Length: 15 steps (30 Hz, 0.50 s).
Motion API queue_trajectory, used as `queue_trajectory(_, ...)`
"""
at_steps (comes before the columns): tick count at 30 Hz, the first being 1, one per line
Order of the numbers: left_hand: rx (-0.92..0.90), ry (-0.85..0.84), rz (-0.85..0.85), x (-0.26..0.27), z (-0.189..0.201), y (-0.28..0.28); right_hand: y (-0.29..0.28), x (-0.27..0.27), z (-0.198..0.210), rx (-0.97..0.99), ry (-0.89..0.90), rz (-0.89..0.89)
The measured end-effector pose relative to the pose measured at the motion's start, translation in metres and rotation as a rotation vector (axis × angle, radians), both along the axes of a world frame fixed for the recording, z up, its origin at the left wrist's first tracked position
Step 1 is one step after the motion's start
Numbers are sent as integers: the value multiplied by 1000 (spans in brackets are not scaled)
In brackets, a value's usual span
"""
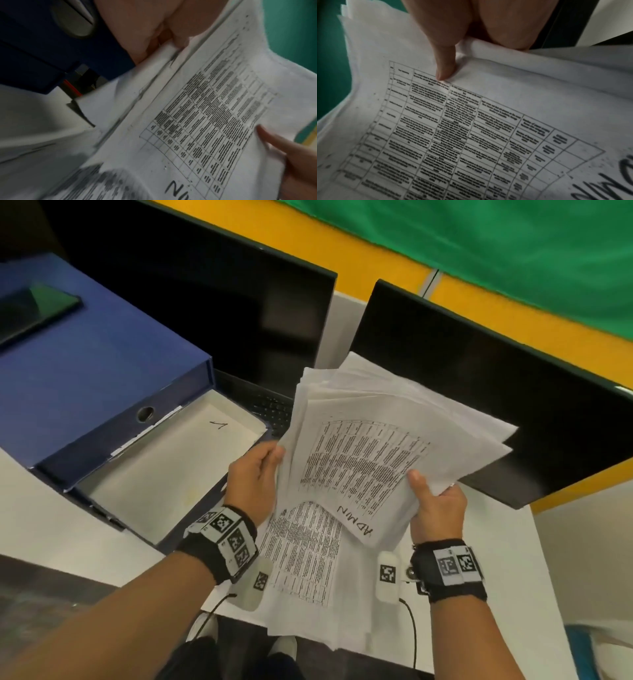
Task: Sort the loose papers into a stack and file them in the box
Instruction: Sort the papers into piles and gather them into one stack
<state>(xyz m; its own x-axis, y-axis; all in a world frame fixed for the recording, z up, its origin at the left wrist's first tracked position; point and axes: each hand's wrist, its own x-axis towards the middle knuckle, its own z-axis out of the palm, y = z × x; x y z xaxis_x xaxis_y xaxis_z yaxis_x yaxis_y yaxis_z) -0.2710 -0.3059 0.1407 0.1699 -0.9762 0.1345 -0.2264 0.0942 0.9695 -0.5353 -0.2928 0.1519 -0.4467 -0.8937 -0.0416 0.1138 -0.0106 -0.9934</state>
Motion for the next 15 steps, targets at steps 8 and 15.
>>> queue_trajectory(8,249,-67,-384,-12,-32,-15,3,3,-17,121,33,-31)
queue_trajectory(15,119,23,-442,-9,2,-26,6,1,15,-11,39,18)
